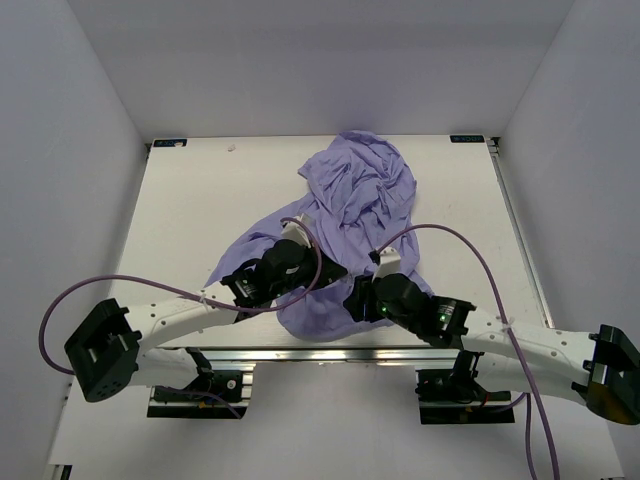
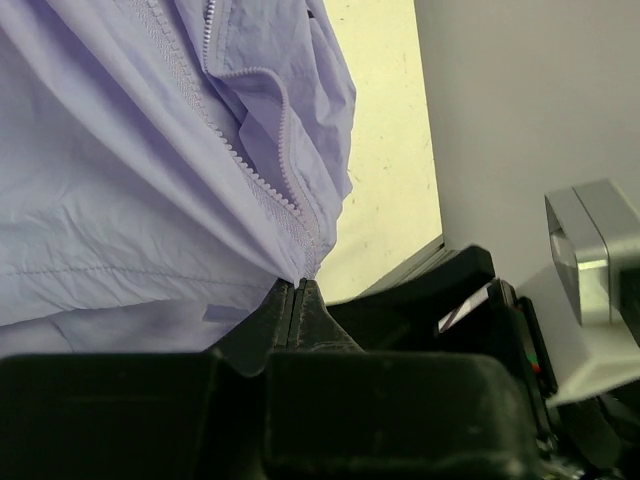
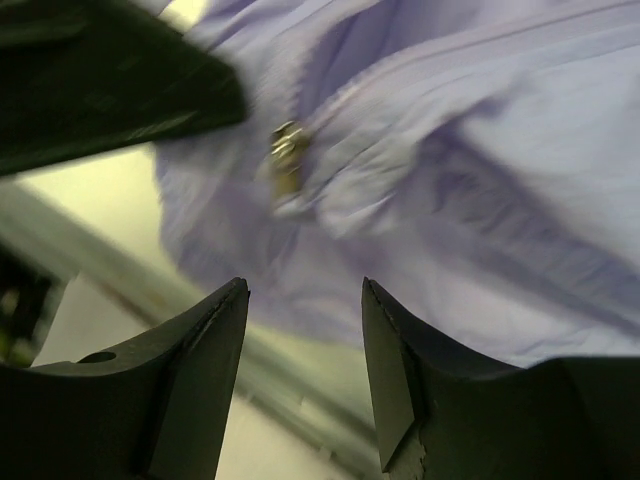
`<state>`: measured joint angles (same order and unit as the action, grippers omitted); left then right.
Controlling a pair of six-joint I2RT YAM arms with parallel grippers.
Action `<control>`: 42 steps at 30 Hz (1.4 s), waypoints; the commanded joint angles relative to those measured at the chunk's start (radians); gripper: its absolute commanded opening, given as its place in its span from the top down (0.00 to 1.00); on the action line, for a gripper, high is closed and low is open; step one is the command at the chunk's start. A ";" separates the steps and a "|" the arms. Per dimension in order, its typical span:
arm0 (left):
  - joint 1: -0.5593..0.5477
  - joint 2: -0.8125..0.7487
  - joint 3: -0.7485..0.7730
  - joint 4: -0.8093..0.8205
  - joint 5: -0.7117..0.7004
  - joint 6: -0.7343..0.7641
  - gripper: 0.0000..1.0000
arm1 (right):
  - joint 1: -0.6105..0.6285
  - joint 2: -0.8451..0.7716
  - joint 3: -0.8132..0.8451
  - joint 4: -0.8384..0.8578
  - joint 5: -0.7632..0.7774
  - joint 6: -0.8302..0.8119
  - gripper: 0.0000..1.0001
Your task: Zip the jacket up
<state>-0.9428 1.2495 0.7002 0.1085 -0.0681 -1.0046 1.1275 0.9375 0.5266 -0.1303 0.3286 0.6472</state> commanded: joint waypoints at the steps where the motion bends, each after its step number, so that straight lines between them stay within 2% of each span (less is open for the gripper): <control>1: -0.010 -0.042 0.002 -0.004 -0.018 -0.012 1.00 | 0.006 0.021 -0.011 0.120 0.187 0.042 0.45; 7: -0.016 -0.033 0.005 0.002 -0.016 -0.022 1.00 | 0.021 0.083 -0.007 0.222 0.210 0.048 0.45; 13: -0.021 -0.030 0.002 0.008 -0.013 -0.028 1.00 | 0.034 0.115 -0.013 0.253 0.285 0.081 0.47; 17: -0.021 -0.036 0.002 0.002 -0.019 -0.032 1.00 | 0.043 0.138 -0.023 0.285 0.316 0.100 0.53; 24: -0.022 -0.047 -0.004 -0.001 -0.027 -0.032 1.00 | 0.060 0.155 0.010 0.219 0.352 0.108 0.79; 25: -0.022 -0.047 -0.007 0.000 -0.029 -0.032 1.00 | 0.061 0.143 0.006 0.216 0.365 0.114 0.89; 28: -0.022 -0.044 -0.008 -0.003 -0.029 -0.029 1.00 | 0.063 0.112 -0.010 0.221 0.360 0.121 1.00; 33: -0.024 -0.042 -0.007 -0.032 -0.044 -0.014 1.00 | 0.068 0.072 0.035 0.130 0.307 0.095 1.00; 37: -0.025 -0.039 0.001 -0.078 -0.050 0.020 1.00 | 0.068 0.044 0.082 -0.043 0.242 0.086 1.00; 42: -0.028 -0.035 0.015 -0.084 -0.019 0.089 1.00 | 0.064 0.021 0.130 -0.149 0.170 0.062 1.00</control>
<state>-0.9638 1.2396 0.6983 0.0502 -0.0902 -0.9794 1.1870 0.9817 0.5945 -0.1757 0.5388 0.7265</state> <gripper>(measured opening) 0.011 0.017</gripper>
